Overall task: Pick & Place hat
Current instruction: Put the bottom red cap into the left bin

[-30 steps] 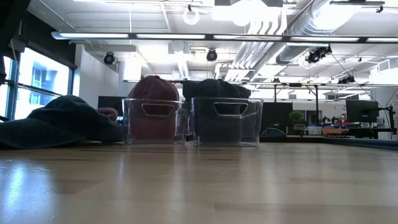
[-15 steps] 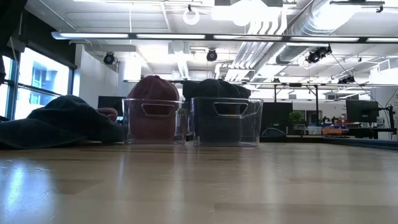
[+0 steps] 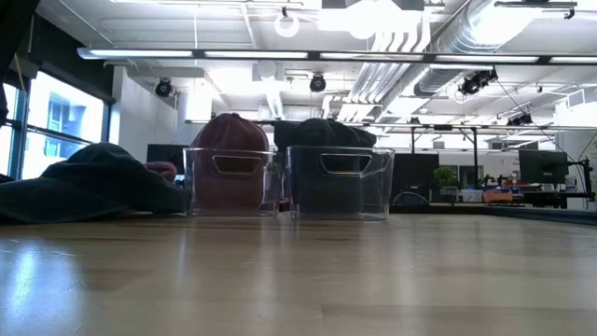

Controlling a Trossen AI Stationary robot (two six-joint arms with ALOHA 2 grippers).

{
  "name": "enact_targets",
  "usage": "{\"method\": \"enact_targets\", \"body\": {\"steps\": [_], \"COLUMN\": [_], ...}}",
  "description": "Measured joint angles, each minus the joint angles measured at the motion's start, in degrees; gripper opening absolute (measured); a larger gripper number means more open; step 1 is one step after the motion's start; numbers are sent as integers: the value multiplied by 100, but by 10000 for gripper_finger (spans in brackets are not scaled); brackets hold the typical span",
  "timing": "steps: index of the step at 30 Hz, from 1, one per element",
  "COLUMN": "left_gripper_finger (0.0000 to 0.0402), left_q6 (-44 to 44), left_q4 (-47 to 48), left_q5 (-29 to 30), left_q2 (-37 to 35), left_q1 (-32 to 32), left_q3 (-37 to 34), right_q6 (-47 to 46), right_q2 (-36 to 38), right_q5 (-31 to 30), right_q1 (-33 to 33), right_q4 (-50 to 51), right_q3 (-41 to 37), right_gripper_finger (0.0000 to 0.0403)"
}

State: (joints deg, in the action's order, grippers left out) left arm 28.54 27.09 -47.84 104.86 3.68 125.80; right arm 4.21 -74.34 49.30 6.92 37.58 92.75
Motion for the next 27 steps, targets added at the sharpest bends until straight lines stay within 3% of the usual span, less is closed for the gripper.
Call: {"method": "enact_targets", "body": {"steps": [12, 17, 23, 27], "left_gripper_finger": [5, 5, 5, 5], "left_q6": [-150, -250, -319, -621], "left_q4": [-48, 39, 204, 354], "left_q5": [-282, -127, -207, -389], "left_q2": [8, 7, 9, 9], "left_q1": [-211, -228, -219, -250], "left_q3": [0, 0, 0, 0], "right_q6": [-1220, -1398, -767, -332], "right_q2": [-23, -11, -16, -18], "right_q5": [2079, 1150, -37, -1165], "right_q1": [-11, -92, -442, -744], "right_q4": [32, 179, 678, 1017], "right_q3": [4, 4, 2, -40], "right_gripper_finger": [247, 247, 247, 247]}}
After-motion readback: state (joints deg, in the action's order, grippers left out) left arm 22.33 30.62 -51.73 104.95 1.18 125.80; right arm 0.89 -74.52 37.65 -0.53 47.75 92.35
